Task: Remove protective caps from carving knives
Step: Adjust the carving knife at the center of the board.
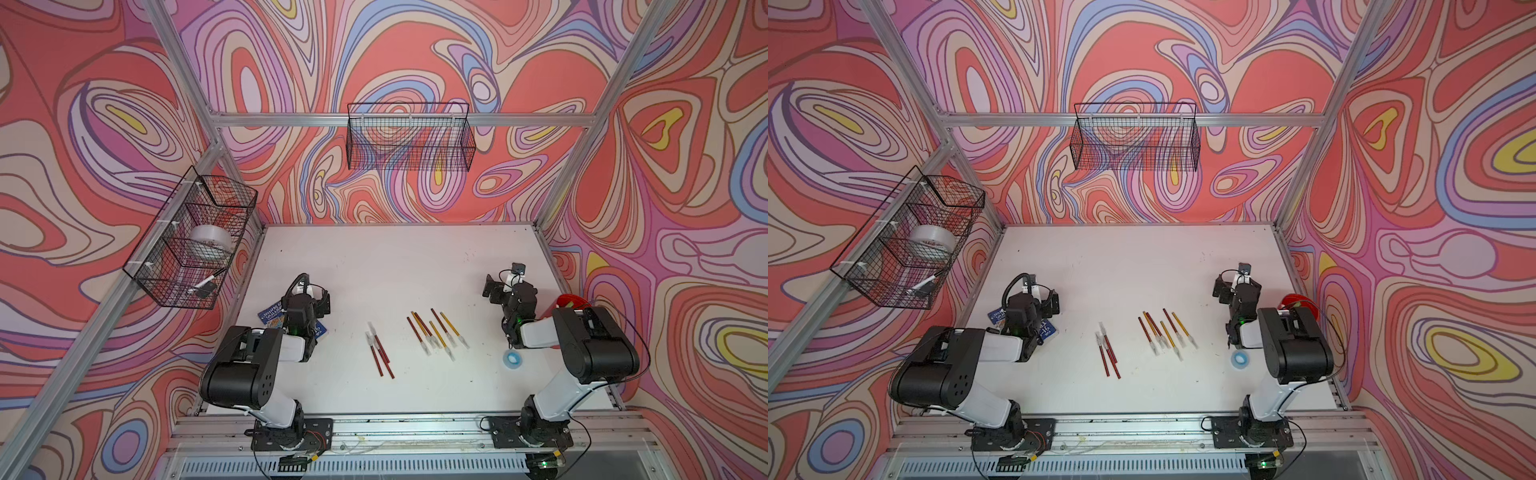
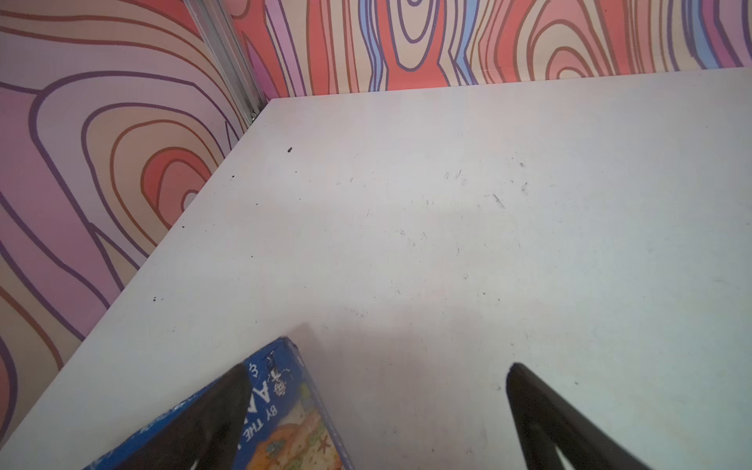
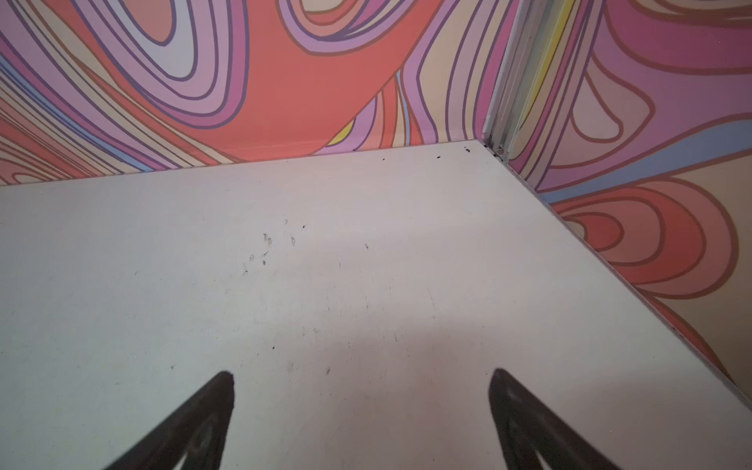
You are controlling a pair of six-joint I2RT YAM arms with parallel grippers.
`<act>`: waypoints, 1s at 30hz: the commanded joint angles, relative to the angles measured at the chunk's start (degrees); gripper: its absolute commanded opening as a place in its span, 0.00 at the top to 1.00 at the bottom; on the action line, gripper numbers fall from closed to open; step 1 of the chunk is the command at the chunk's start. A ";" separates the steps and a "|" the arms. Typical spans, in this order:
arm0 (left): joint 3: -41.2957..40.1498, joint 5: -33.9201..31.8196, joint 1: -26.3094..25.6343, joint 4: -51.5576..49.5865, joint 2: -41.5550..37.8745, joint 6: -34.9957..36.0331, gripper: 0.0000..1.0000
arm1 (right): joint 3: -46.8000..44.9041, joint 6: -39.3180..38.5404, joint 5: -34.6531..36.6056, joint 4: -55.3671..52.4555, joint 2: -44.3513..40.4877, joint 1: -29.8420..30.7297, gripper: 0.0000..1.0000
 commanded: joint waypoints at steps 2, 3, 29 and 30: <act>1.00 0.64 0.56 0.06 -0.80 -0.23 0.00 | 0.61 -0.11 0.38 -0.38 0.55 0.29 0.02; 1.07 0.62 0.52 -0.04 -0.70 -0.29 0.00 | 0.60 -0.11 0.37 -0.38 0.55 0.30 0.02; 0.76 0.84 0.69 0.34 -0.87 -0.38 0.00 | 0.70 -0.09 0.38 -0.46 0.55 0.30 0.01; 0.37 0.92 0.69 0.93 -0.99 -0.40 0.00 | 0.55 -0.10 0.34 -0.38 0.47 0.30 0.02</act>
